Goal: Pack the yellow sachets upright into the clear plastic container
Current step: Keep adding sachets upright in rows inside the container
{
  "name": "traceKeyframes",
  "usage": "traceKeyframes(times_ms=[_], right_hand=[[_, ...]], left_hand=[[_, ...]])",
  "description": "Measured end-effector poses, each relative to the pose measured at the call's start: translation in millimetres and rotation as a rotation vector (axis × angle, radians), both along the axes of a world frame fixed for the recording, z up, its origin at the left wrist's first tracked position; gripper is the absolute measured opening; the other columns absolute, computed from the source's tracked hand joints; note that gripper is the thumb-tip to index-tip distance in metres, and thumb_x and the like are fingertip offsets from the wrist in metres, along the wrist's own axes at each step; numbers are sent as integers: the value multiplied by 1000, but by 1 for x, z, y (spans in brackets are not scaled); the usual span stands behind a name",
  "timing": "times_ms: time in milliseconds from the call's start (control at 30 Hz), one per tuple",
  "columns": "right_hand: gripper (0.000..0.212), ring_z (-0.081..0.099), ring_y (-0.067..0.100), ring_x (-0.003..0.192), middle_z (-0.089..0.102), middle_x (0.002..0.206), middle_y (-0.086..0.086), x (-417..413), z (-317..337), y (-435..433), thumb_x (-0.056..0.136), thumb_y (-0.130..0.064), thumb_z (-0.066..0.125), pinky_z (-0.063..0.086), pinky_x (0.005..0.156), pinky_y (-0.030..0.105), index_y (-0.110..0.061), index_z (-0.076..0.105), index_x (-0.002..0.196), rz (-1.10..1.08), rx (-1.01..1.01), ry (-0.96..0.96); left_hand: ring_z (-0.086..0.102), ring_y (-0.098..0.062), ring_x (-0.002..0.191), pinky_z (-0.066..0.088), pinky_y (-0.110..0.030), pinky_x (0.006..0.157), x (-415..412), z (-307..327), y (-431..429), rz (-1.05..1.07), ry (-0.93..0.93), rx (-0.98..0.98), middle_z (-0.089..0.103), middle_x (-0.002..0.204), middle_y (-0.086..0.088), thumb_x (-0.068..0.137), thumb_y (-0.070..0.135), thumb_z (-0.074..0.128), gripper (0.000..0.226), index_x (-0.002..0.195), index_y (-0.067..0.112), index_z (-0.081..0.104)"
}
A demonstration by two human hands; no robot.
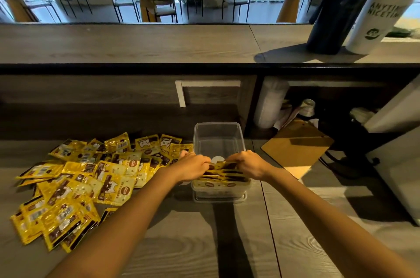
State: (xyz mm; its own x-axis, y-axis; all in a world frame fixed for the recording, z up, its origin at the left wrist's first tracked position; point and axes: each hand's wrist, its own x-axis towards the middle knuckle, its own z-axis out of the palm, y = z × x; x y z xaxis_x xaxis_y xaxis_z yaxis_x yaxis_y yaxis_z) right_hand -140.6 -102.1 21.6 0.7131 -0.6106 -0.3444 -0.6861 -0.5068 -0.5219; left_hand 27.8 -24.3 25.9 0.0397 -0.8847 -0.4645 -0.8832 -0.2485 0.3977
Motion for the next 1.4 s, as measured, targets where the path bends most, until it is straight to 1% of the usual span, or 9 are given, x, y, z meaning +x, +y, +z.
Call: traceKeyframes(times_ms=[233,467,567,633,800,933,1133,1267,1400], right_hand=[[38,55,25,117,59,129,14,-1,10,11,100,-15,31,38,102,28,-2,57,125,61,8,52],[35,57,22,112,62,124,9,4,8,8,97,-19,35,45,98,33,-10,59,122,-75,42,-54],[28,59,21,93,65,98,8,16,10,10,96,-20,37,45,85,30,-11,64,96,-102,-30,-83],[25,54,13,78,59,80,1,28,16,13,94,-19,39,41,96,35,-17,56,76,-98,-132,-145],[38,43,21,130,50,138,8,82,20,48,94,-17,44,22,115,33,-10,49,131,34,-330,-300],[41,43,33,128,42,142,14,132,-4,93,92,-10,45,40,103,42,-7,46,133,364,-353,-209],[58,18,27,144,15,157,11,169,-67,142,91,-12,42,27,115,42,-8,24,146,807,-305,98],[62,5,24,147,4,160,6,171,-89,156,95,-20,38,18,117,48,-17,9,150,967,-256,200],[49,28,26,141,26,155,8,155,-84,143,96,-24,37,26,115,40,-13,32,144,832,-270,155]], left_hand=[[33,-22,128,19,-40,102,1,-7,7,120,21,9,56,121,-9,99,20,23,31,94,17,54],[26,-22,136,18,-36,111,-3,13,11,170,90,-185,45,140,-6,100,16,27,40,137,19,43],[33,-23,132,19,-37,111,7,15,13,231,56,-308,55,131,-6,97,12,34,41,135,20,45],[36,-26,130,24,-40,110,17,15,17,320,64,-370,59,124,-6,95,12,37,41,134,22,47],[52,-28,118,41,-43,102,51,12,52,597,-10,-557,60,126,-9,93,11,43,35,126,15,55],[52,-33,117,43,-39,93,81,-12,111,845,-126,-389,55,128,-15,92,8,45,37,128,11,52],[45,-33,124,42,-41,99,89,-73,191,904,-240,-90,47,135,-15,92,6,44,42,133,11,46],[41,-28,124,39,-34,96,77,-88,206,882,-316,-99,41,135,-13,94,10,43,38,131,10,45],[49,-30,118,46,-39,91,74,-90,202,929,-167,-183,36,137,-12,95,12,46,41,134,9,37]])
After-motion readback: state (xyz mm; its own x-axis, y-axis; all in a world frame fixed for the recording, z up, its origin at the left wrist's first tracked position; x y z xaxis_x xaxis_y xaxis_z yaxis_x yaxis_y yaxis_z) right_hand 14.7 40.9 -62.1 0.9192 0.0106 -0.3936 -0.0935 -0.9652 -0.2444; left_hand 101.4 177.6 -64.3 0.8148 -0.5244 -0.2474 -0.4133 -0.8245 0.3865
